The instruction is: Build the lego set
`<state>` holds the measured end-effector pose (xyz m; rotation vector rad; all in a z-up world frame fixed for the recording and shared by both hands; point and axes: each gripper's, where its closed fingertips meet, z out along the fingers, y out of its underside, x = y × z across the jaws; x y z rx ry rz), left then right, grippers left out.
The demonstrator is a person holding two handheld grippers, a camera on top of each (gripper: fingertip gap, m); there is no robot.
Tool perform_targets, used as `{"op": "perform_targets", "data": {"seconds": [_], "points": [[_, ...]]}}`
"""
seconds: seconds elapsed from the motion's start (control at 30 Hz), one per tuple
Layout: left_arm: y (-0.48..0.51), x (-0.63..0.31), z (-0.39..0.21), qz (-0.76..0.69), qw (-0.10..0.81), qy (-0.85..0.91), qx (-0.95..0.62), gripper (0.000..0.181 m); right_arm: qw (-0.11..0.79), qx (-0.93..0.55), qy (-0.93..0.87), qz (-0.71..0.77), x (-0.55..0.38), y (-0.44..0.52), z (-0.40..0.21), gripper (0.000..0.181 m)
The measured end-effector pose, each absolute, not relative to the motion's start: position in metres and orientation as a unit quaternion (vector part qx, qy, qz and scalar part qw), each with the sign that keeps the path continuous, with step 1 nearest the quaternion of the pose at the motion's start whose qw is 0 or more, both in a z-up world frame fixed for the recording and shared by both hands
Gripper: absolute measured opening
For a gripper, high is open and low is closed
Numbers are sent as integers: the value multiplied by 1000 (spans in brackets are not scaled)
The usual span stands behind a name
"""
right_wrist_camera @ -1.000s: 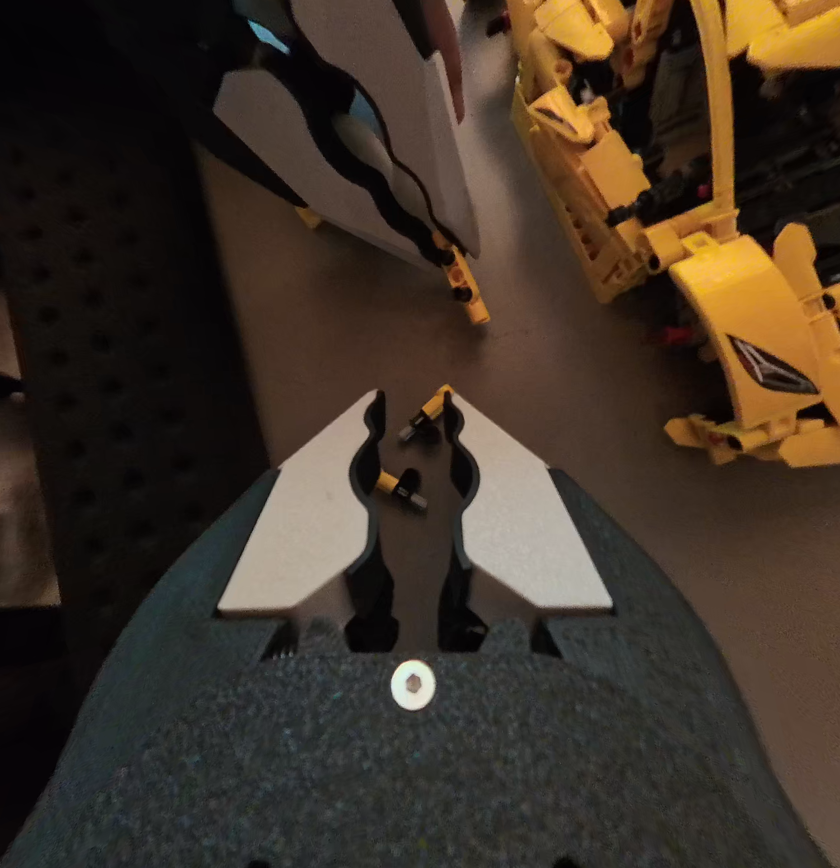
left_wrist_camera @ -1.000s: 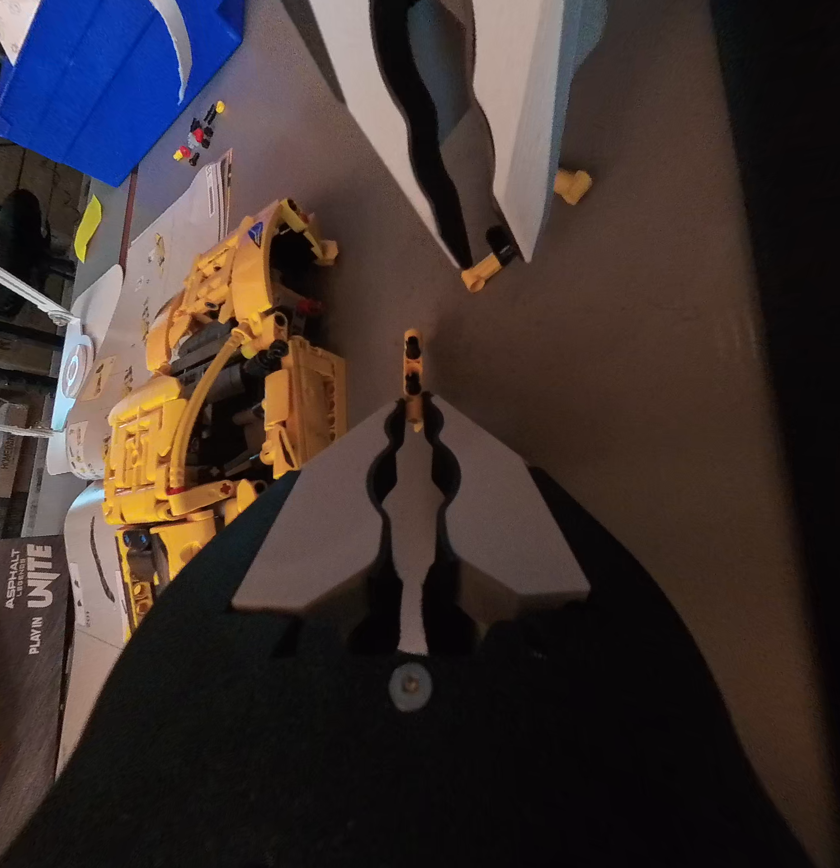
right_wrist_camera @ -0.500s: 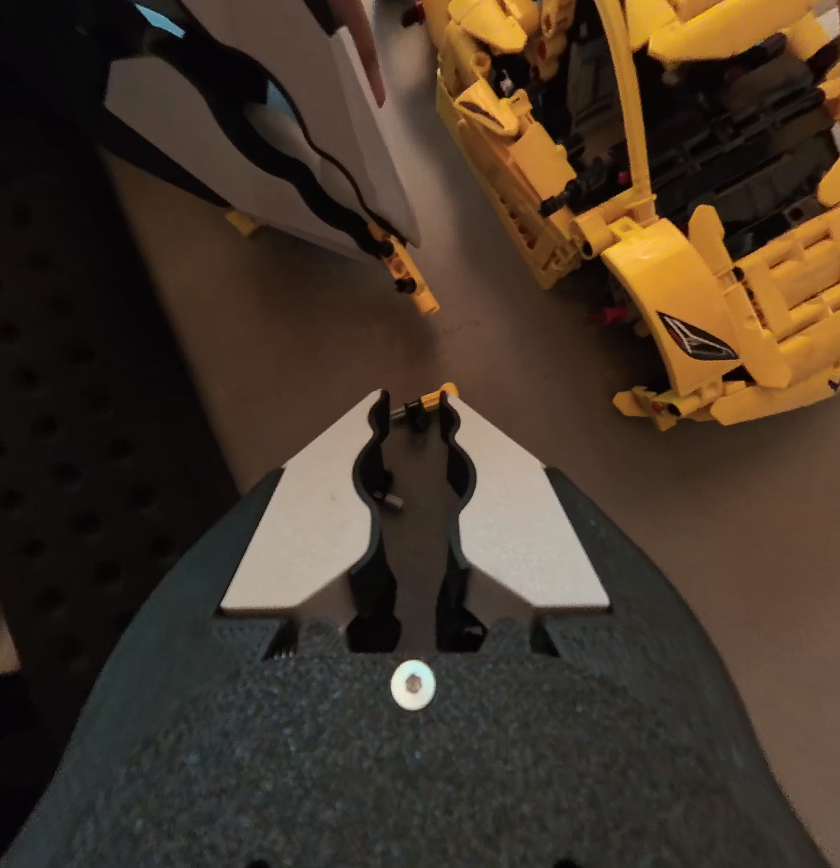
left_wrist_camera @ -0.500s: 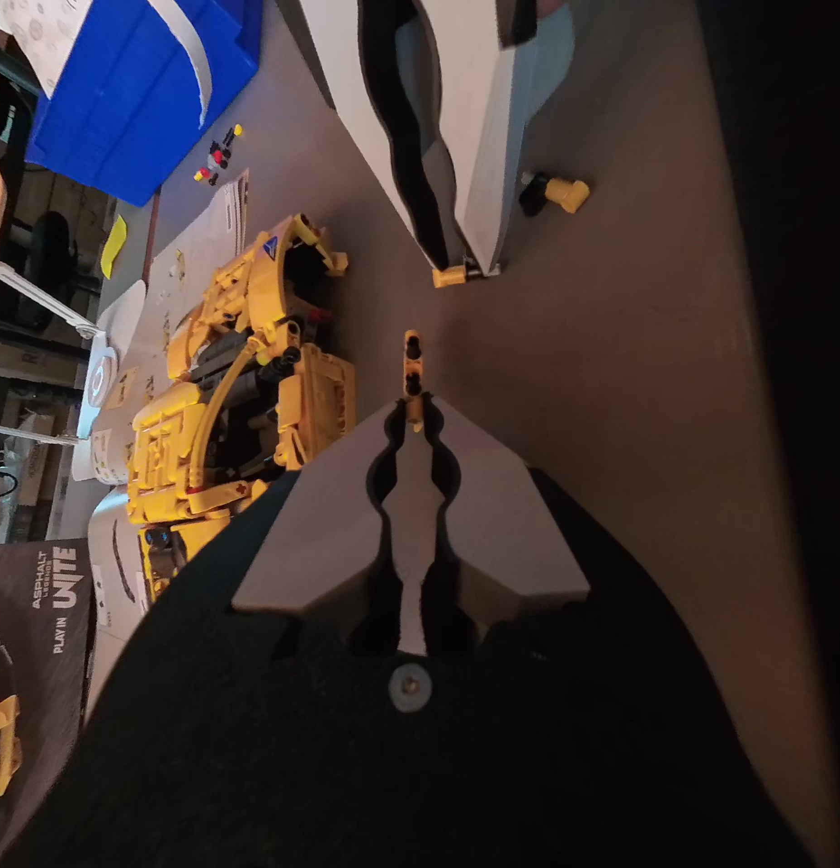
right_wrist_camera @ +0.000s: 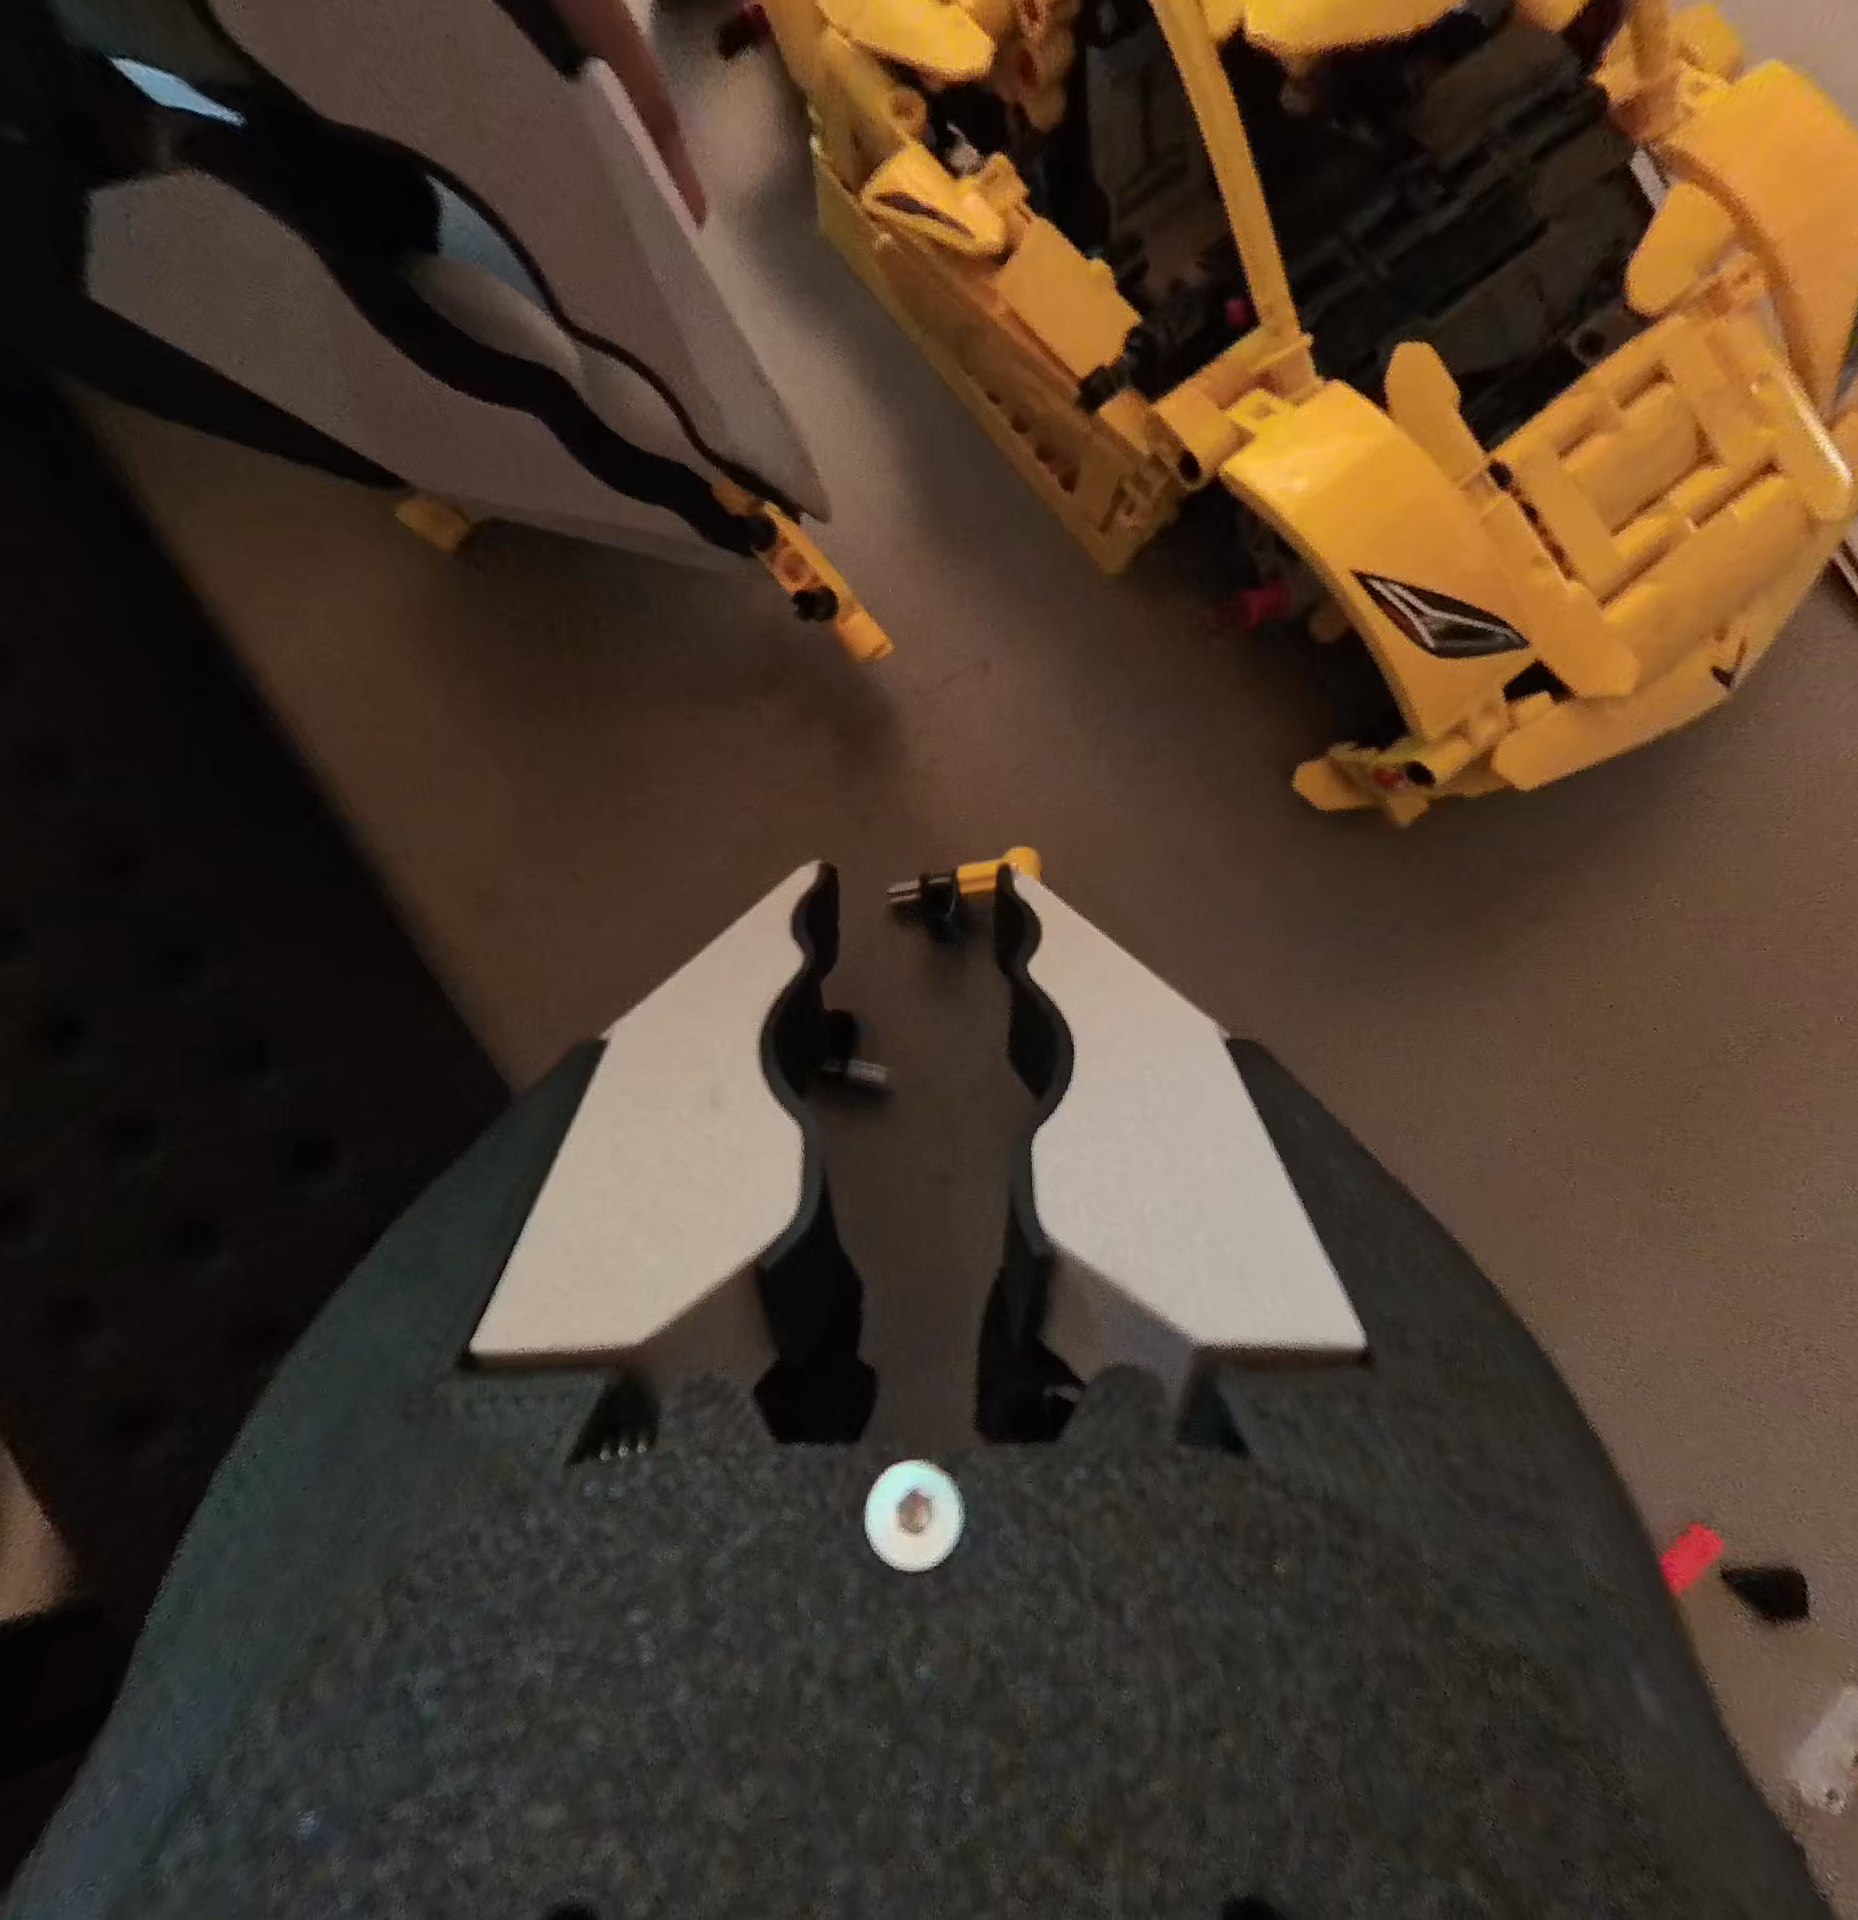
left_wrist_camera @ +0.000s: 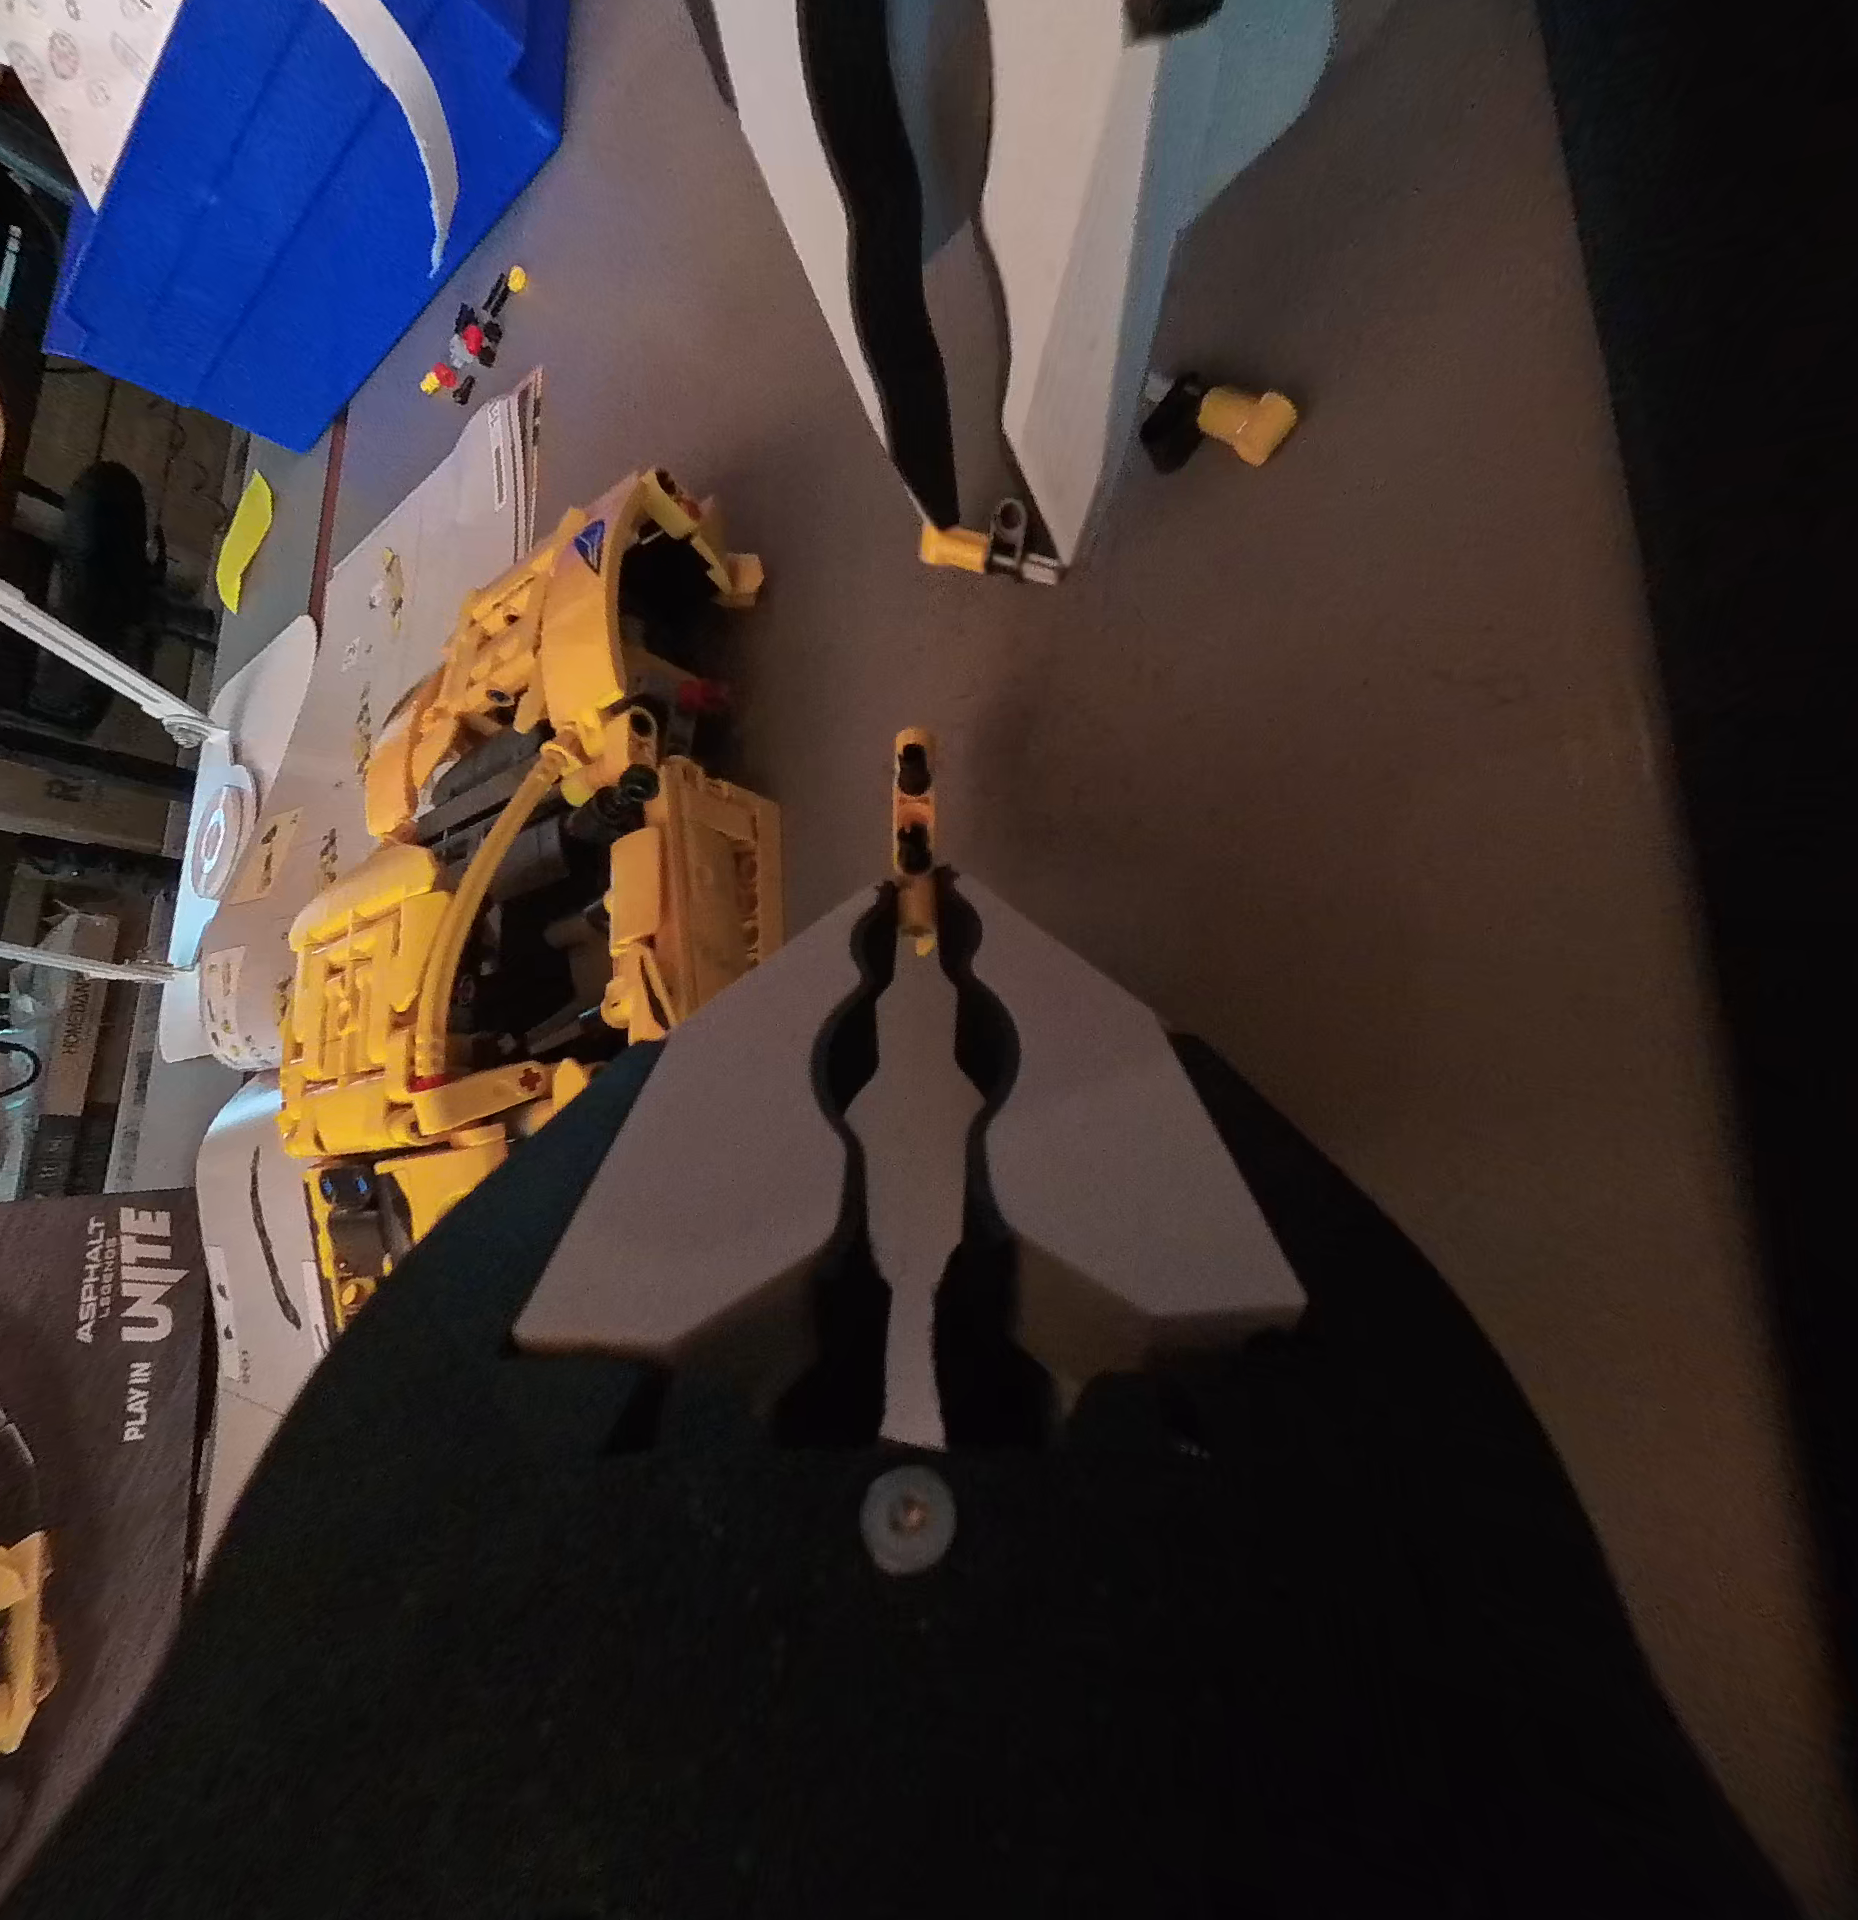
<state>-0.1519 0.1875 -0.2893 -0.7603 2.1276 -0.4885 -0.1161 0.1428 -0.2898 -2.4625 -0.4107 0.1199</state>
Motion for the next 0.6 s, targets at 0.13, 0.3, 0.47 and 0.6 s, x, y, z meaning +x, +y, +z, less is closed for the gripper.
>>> {"op": "perform_targets", "data": {"seconds": [0.13, 0.3, 0.47, 0.6], "points": [[187, -151, -290, -190, 404, 843, -300, 7, 318, -938, -132, 29, -109, 145, -292, 30], [187, -150, -291, -190, 405, 843, -300, 7, 391, -907, -135, 80, -122, 153, -259, 32], [188, -150, -291, -185, 405, 844, -299, 7, 310, -944, -98, 54, -102, 137, -279, 33], [188, -149, -291, -185, 406, 844, -299, 7, 278, -956, -59, 71, -111, 133, -297, 31]]}}
